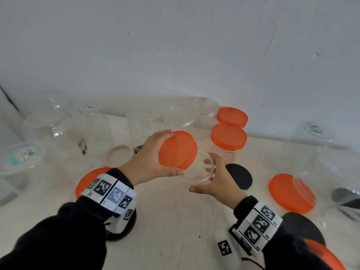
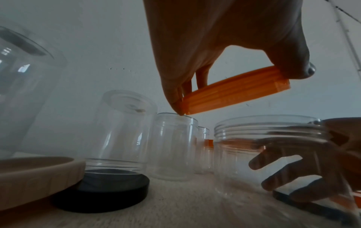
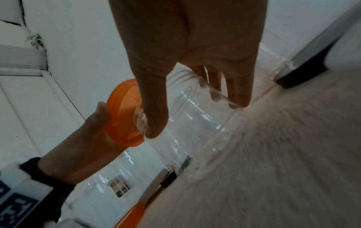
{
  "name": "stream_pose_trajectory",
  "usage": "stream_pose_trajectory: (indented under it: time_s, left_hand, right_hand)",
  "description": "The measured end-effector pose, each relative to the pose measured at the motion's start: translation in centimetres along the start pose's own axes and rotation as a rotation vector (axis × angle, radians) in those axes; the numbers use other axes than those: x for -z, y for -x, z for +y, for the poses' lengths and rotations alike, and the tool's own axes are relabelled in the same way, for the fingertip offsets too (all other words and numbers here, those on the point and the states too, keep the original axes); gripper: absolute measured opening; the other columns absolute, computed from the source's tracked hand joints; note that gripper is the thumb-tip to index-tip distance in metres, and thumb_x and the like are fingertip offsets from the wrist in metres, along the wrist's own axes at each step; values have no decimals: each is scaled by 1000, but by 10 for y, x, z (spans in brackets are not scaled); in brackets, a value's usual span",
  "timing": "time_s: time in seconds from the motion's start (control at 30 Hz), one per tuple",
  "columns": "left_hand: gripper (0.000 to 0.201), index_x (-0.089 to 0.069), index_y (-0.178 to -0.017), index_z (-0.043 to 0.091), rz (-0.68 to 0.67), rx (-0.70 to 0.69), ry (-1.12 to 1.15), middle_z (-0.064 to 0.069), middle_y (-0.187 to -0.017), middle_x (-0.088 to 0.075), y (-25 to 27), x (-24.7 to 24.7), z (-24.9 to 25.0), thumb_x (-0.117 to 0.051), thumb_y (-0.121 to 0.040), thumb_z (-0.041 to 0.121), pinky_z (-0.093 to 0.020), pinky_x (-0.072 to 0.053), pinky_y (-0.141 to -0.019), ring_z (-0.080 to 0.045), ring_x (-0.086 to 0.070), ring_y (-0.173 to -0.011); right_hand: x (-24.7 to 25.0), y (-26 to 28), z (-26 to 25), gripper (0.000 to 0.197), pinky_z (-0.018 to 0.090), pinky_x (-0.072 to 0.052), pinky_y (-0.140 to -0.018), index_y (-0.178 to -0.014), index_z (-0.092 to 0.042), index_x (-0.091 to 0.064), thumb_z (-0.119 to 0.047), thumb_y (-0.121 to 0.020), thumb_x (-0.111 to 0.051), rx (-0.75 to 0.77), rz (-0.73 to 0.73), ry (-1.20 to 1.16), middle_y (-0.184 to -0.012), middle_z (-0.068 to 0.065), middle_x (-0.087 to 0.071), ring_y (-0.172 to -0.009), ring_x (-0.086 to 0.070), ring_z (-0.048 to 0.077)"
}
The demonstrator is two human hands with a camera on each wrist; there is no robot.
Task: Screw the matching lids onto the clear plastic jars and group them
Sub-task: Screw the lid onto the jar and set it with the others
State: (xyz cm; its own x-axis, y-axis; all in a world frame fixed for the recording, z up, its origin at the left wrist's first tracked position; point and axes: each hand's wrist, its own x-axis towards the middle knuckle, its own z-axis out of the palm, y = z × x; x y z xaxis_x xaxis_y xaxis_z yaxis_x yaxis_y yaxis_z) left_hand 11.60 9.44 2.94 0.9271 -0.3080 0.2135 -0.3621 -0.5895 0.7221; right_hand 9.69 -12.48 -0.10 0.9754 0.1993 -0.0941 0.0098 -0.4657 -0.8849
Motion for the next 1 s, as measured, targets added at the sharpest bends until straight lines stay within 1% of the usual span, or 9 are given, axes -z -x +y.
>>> stream_pose_trajectory:
  time_s: [0.07,0.17,0.27,0.37,0.43,0.57,0.73,0.87,1.0]
  left_hand:
    - [112,-33,-139,26,-33,-8,-25,12,-145,-23,-3,-4,2,-65,-42,71,-22,-22,-105,-1,-21,-129]
    - [113,-34,-140,25,-86,-38,-58,12,-145,-22,-9,-11,8,-63,-42,72,-17,-18,-102,4,-18,-125]
    - [115,-34,-141,23,-142,-56,-83,13,-143,-23,-16,-18,13,-61,-41,74,-14,-17,-101,8,-17,-120]
    - [114,-33,-142,22,-206,-51,-127,11,-144,-23,-23,-23,18,-68,-45,71,-20,-19,-105,3,-17,-125]
    - [107,-33,-142,21,-241,-50,-170,9,-146,-22,-25,-27,21,-78,-54,60,-25,-20,-109,-4,-17,-130]
    - [105,-33,-142,19,-242,-67,-204,8,-146,-23,-31,-37,23,-80,-55,56,-26,-19,-111,-6,-16,-130]
    - [99,-29,-143,20,-261,-46,-130,9,-149,-17,-36,-45,23,-82,-63,42,-25,-18,-110,-6,-13,-133]
    - [120,-16,-146,20,-261,34,40,7,-150,-13,-33,-53,23,-86,-52,47,-25,-22,-109,-8,-18,-134]
    - [126,-1,-146,21,-249,124,202,5,-146,-15,-28,-58,15,-89,-56,21,-26,-27,-108,-7,-24,-131]
  right_hand:
    - [-1,-2,4,105,29,-40,-100,-138,-16,-22,-17,-57,-88,-16,-4,-26,-133,-5,-38,-123,-41,14]
    - [-1,-5,8,98,30,-43,-99,-133,-20,-28,-19,-55,-89,-9,2,-29,-133,-4,-42,-120,-44,13]
    - [-1,-5,10,94,21,-44,-90,-126,-25,-30,-18,-54,-90,8,19,-51,-127,-4,-46,-114,-47,10]
    - [-1,-6,11,93,23,-44,-89,-122,-28,-30,-20,-52,-91,12,39,-51,-125,-5,-47,-113,-48,10]
    - [0,-7,11,94,27,-45,-92,-123,-28,-31,-23,-51,-91,6,53,-37,-124,-4,-47,-113,-48,12]
    - [5,-10,12,100,32,-48,-94,-126,-25,-31,-25,-47,-92,-10,73,-45,-126,0,-46,-114,-50,15]
    - [9,-6,10,98,28,-47,-89,-128,-20,-32,-19,-51,-91,-8,121,-30,-123,-1,-47,-112,-50,15]
    - [15,-1,7,103,28,-43,-93,-135,-15,-27,-17,-53,-90,7,126,5,-126,-2,-43,-115,-46,15]
    - [33,5,4,117,33,-39,-101,-141,-21,-11,-23,-54,-90,1,32,119,-136,0,-31,-123,-40,16]
